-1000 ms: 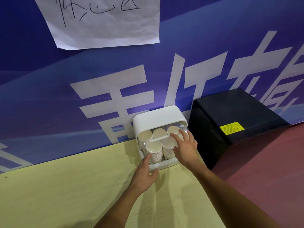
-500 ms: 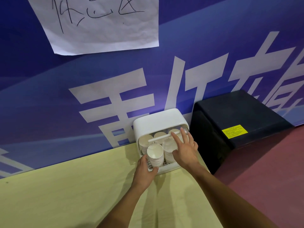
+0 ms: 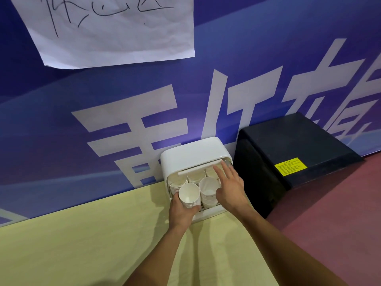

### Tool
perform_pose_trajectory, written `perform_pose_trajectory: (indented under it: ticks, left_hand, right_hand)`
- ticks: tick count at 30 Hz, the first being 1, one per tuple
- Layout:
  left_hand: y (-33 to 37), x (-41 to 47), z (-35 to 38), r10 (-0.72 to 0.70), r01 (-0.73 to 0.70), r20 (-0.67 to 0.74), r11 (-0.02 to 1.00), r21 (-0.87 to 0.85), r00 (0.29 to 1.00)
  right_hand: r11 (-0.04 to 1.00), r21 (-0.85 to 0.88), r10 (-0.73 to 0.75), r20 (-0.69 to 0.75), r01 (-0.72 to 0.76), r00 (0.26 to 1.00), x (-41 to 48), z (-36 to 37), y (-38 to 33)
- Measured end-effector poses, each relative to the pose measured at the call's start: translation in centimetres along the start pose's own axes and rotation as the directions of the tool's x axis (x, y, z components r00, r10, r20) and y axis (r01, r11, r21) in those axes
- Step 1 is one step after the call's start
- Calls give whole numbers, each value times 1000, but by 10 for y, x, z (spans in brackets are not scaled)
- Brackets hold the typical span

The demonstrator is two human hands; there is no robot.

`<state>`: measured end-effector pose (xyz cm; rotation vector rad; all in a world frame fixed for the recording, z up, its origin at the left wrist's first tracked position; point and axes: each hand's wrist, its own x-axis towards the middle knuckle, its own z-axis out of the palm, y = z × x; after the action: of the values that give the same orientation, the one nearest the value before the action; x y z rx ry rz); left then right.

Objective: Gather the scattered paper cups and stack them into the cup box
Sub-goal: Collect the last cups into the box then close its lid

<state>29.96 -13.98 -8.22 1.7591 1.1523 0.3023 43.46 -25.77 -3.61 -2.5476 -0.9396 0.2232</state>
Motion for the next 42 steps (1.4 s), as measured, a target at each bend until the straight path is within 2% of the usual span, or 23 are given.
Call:
perform_pose_trajectory:
  ticks: [11,18,27,34,36,38,42]
  left_hand:
    - [1,-1,-3,12,-12,-24,1000,-7,1000]
    - [-8,-1,-17,14,-13,-48,1000,22,999]
    - [-16,1,-21,34,-32,-23,995,91,999]
    - [-18,4,-22,38,-40,23,996,78,999]
    - [-19,4,-23,35,-37,34,997,69,999]
    - [-19,4,-24,30,-32,47,998,60,998]
    - [-18,5,-24,26,-30,68,997,64,997]
  right_hand:
    - [974,224,85,-206,-37,975,-46,42,-3]
    - [922,334,246,-111,-197,963,-56,59,-13]
    - [913,341,267,-89,-222,960,-45,72,-27]
    - [932,303,221,-40,-199,974,-42,66,-31]
    - [946,276,200,-76,-172,977,-44,62,-28]
    - [955,264,185,-173,-135,967,-45,57,-25]
    - [954,245,256,-378,-170,890,-38,45,-14]
